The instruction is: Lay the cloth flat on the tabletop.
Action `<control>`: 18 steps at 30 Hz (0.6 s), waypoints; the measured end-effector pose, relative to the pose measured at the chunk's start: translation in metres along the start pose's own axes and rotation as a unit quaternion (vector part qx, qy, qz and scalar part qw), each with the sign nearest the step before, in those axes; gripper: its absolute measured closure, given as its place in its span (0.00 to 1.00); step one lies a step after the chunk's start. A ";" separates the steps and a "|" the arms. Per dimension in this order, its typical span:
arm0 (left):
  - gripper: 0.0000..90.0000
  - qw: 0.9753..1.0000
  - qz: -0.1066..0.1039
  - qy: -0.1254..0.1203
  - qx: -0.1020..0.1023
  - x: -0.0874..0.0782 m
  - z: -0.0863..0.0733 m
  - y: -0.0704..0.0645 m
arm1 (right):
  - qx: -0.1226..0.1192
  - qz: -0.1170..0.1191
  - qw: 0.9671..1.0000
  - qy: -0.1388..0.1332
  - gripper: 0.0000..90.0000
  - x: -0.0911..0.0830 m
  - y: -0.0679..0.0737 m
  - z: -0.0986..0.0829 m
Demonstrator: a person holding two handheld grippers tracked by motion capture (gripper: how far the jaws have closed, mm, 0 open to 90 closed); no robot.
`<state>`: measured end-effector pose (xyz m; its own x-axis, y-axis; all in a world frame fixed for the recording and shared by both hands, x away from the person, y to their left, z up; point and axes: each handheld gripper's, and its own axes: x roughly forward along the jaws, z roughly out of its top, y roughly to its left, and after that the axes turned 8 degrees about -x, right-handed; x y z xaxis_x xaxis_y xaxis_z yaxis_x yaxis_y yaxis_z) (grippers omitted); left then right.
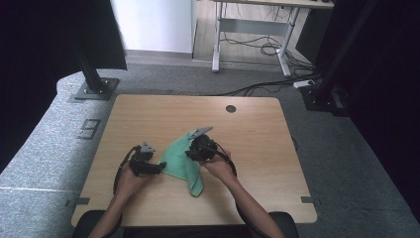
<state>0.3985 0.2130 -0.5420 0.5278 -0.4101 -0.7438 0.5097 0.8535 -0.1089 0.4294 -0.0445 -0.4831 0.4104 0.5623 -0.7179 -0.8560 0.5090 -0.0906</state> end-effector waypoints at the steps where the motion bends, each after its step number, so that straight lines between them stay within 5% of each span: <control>1: 0.30 1.000 0.000 0.000 0.000 0.000 0.000 0.000 | 0.006 -0.003 1.000 0.003 0.75 -0.001 -0.004 -0.005; 8: 0.30 1.000 0.000 -0.002 -0.001 0.000 0.000 0.000 | 0.045 -0.013 0.999 0.026 0.73 0.010 -0.023 -0.035; 14: 0.30 1.000 0.000 -0.003 -0.001 0.000 -0.001 0.000 | 0.048 -0.016 0.998 0.028 0.60 0.025 -0.021 -0.041; 18: 0.30 1.000 0.000 -0.003 -0.002 0.000 -0.001 0.000 | 0.047 -0.022 0.998 0.034 0.69 0.031 -0.019 -0.045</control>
<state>0.3978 0.2131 -0.5426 0.5318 -0.4122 -0.7398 0.5070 0.8547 -0.1117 0.4440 -0.0660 -0.5342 0.4217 0.4948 -0.7598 -0.8033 0.5926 -0.0599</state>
